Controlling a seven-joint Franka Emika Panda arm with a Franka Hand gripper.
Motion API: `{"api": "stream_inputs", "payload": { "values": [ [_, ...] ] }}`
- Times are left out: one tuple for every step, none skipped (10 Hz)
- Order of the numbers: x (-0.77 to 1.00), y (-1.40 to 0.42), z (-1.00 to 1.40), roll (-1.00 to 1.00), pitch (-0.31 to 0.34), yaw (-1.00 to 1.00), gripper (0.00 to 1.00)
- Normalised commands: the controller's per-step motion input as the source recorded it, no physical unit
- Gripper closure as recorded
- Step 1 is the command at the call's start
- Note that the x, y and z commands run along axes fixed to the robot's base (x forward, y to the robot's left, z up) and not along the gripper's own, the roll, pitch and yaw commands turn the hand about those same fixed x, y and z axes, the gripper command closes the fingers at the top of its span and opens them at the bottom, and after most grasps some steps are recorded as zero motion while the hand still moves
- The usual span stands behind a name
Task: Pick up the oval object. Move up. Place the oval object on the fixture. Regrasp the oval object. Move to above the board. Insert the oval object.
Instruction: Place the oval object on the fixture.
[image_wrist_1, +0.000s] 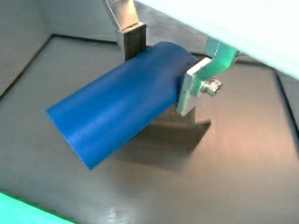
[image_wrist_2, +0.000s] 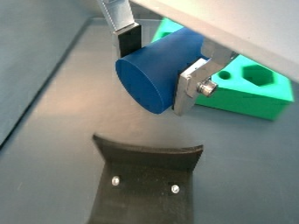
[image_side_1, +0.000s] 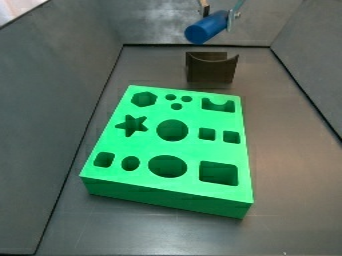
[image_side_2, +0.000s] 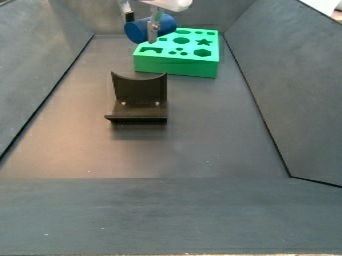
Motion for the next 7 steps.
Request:
{"api": "stream_inputs", "payload": {
  "values": [
    [0.04, 1.00, 0.36, -0.73, 0.133, 1.00, 1.00],
    [0.02, 1.00, 0.33, -0.77, 0.166, 1.00, 1.00],
    [0.03, 0.93, 0.24, -0.83, 0.219, 1.00, 1.00],
    [0.04, 0.73, 0.16, -0.88, 0.275, 1.00, 1.00],
    [0.05, 0.54, 0.11, -0.95, 0.359, 1.00, 1.00],
    [0.06, 0.36, 0.05, -1.00, 0.457, 0.95, 1.00],
    [0.09, 0.07, 0.00, -0.82, 0.563, 0.59, 1.00]
  ]
}}
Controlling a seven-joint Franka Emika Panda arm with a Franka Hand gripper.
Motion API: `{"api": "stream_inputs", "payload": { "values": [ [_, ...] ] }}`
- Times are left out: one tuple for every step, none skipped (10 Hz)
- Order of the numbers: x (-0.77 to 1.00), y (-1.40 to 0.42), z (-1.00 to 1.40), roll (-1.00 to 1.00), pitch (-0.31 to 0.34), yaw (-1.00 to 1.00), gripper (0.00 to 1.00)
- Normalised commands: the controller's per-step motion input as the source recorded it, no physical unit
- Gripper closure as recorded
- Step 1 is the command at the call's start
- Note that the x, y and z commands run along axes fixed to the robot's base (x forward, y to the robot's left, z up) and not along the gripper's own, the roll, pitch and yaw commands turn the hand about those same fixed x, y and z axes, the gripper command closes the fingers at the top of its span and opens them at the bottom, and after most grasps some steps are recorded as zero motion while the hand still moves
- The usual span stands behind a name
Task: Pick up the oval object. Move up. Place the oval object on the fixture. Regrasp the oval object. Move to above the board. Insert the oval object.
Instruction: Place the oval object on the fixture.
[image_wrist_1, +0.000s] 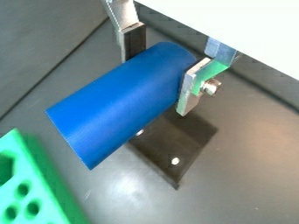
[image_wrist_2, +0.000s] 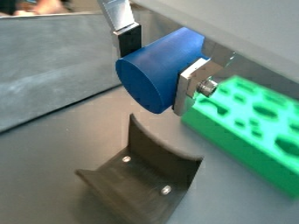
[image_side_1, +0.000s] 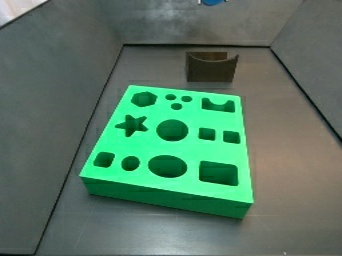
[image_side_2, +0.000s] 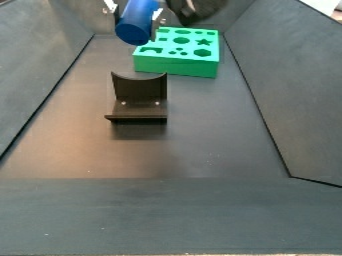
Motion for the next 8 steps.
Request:
{"api": "stream_inputs", "payload": {
  "values": [
    [0.10, 0.03, -0.01, -0.68, 0.573, 0.42, 1.00],
    [0.11, 0.05, -0.01, -0.44, 0.539, 0.16, 1.00],
    [0.10, 0.04, 0.00, -0.32, 0.481, 0.03, 1.00],
    [0.09, 0.04, -0.01, -0.23, 0.375, -0.09, 1.00],
    [0.09, 0.04, -0.01, -0.20, 0.327, -0.11, 1.00],
    [0.09, 0.04, 0.00, -0.15, 0.251, -0.14, 1.00],
    [0.08, 0.04, 0.00, -0.12, 0.207, -0.14, 1.00],
    [0.11, 0.06, -1.00, -1.00, 0.076, -0.11, 1.00]
  ]
}}
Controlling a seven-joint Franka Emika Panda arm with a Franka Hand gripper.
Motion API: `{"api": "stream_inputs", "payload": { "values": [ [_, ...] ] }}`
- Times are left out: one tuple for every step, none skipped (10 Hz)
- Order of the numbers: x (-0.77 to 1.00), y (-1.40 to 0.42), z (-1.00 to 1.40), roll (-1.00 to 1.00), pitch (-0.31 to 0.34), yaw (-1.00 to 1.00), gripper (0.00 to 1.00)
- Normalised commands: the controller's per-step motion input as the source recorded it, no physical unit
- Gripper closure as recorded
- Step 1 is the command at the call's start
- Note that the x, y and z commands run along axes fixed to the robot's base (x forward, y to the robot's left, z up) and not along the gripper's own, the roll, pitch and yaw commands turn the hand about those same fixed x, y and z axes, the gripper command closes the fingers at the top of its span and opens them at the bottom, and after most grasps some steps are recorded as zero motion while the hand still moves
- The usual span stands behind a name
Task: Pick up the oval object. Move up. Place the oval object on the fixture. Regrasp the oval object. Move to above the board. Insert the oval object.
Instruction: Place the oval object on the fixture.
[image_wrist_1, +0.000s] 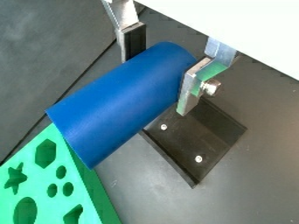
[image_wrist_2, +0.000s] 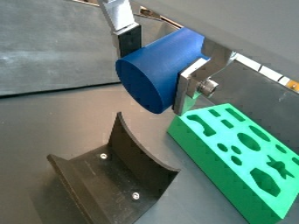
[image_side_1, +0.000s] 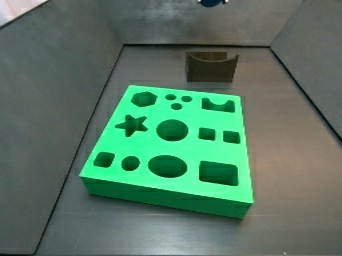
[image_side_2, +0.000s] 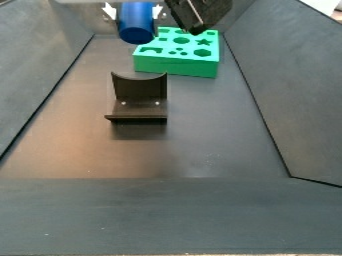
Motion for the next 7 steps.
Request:
{"api": "stream_inputs", "payload": {
  "values": [
    [0.11, 0.07, -1.00, -1.00, 0.067, -0.11, 1.00],
    [0.13, 0.08, -1.00, -1.00, 0.069, -0.13, 1.00],
    [0.13, 0.08, -1.00, -1.00, 0.079, -0.14, 1.00],
    [0.14, 0.09, -1.00, -1.00, 0.089, -0.15, 1.00],
    [0.15, 0.09, -1.00, -0.97, 0.089, -0.16, 1.00],
    [0.16, 0.10, -1.00, -0.75, 0.074, -0.16, 1.00],
    [0.17, 0.11, -1.00, -0.59, 0.063, -0.15, 1.00]
  ]
}}
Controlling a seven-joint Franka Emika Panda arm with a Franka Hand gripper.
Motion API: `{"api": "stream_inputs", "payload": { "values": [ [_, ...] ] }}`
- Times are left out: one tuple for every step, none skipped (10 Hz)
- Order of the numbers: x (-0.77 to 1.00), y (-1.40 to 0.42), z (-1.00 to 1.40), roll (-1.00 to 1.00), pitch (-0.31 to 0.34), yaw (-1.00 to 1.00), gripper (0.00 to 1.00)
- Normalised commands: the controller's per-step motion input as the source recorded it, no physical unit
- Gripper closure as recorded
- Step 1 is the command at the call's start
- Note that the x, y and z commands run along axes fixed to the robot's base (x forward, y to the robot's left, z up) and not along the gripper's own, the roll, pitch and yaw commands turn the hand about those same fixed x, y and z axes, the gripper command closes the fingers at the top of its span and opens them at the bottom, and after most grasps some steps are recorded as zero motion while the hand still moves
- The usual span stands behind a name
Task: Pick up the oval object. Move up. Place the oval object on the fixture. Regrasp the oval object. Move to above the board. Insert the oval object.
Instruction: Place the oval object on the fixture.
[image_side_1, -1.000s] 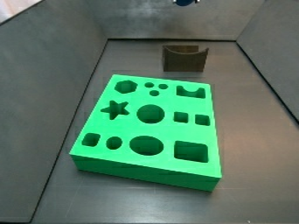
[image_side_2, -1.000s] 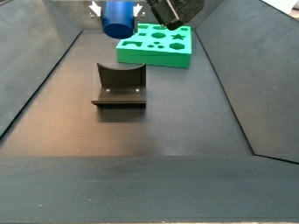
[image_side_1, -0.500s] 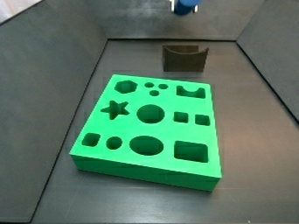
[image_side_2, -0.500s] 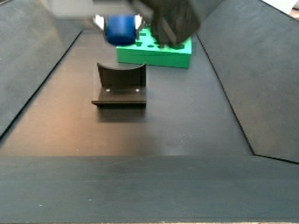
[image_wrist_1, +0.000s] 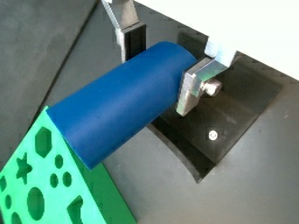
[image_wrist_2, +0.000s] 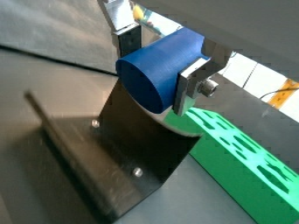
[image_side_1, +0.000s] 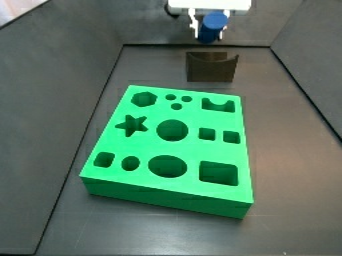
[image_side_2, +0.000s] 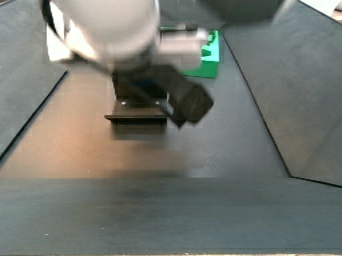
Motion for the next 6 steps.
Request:
{"api": "stream_inputs", "payload": {
  "values": [
    [0.18, 0.11, -1.00, -0.38, 0.056, -0.14, 1.00],
    [0.19, 0.11, -1.00, -0.30, 0.050, -0.14, 1.00],
    [0.19, 0.12, -1.00, -0.21, 0.035, -0.13, 1.00],
    [0.19, 0.12, -0.93, -0.19, 0.024, -0.12, 1.00],
    [0.15, 0.09, -0.70, -0.18, 0.016, -0.11, 1.00],
    [0.12, 0.08, -0.54, -0.17, 0.019, -0.10, 1.00]
  ]
}}
